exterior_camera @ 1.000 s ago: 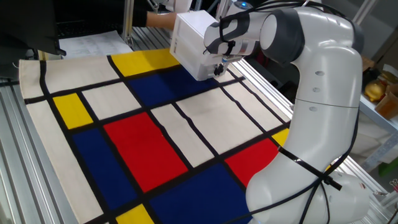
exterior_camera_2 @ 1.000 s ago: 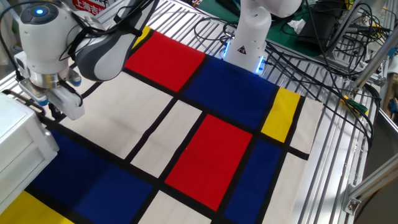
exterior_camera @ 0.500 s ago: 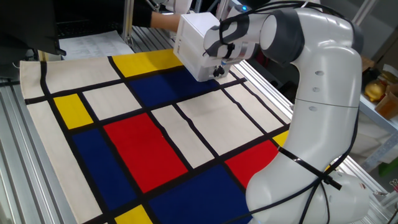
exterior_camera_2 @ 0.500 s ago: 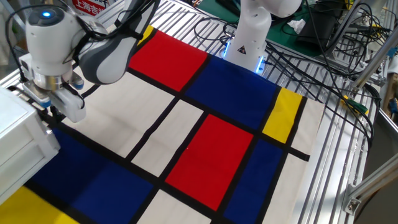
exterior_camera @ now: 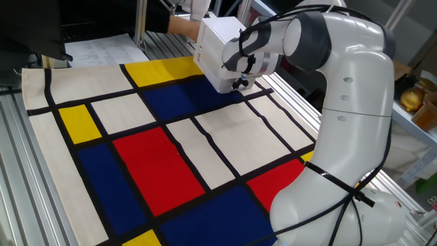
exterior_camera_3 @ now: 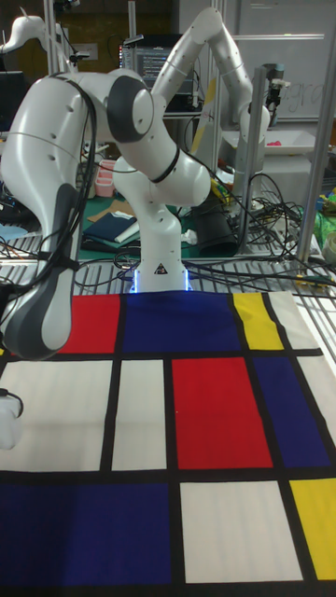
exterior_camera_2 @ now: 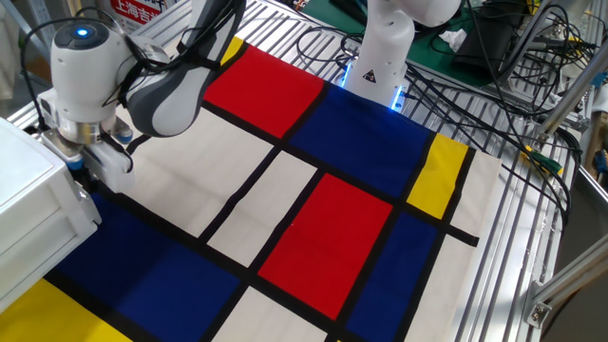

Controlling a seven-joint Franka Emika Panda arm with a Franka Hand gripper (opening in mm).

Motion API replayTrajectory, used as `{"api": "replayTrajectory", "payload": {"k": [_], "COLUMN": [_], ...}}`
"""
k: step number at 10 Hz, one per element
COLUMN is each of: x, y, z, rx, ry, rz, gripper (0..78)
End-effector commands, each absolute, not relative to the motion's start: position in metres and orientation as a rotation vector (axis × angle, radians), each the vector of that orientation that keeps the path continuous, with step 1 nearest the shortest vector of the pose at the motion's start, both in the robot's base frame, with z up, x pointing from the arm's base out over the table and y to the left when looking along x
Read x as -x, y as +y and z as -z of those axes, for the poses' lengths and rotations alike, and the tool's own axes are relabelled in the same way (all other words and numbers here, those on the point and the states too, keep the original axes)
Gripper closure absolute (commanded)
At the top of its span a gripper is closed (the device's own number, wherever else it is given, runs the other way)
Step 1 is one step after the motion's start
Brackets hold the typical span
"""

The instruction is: Use the gripper to push and close the drawer

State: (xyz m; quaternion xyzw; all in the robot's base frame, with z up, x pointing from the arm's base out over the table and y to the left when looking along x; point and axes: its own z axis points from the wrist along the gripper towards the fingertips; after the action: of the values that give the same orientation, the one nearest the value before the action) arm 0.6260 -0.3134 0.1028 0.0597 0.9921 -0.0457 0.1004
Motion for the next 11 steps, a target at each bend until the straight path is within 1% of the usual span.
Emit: {"api": "replayTrajectory", "payload": {"k": [1, 4, 5, 6, 7, 8, 9, 10, 11], "x": [-0.627, -0.627, -0.621, -0.615, -0.608, -0.606, -0.597, -0.597, -0.587], "y": [-0.314, -0.314, -0.302, -0.294, -0.285, -0.283, -0.276, -0.276, -0.268], "z": [-0.104, -0.106, -0.124, -0.137, -0.152, -0.157, -0.175, -0.175, -0.182], "rx": [-0.116, -0.067, -0.131, -0.121, -0.127, -0.134, -0.194, -0.194, -0.287], "ry": [2.959, 2.981, 3.031, 2.967, 2.898, 2.884, 2.817, 2.817, 2.685], "rz": [0.134, 0.135, -0.017, 0.022, -0.001, -0.008, -0.021, -0.021, -0.031], "gripper": [77.6, 77.6, 77.6, 77.6, 77.6, 77.6, 77.6, 77.6, 77.6]}}
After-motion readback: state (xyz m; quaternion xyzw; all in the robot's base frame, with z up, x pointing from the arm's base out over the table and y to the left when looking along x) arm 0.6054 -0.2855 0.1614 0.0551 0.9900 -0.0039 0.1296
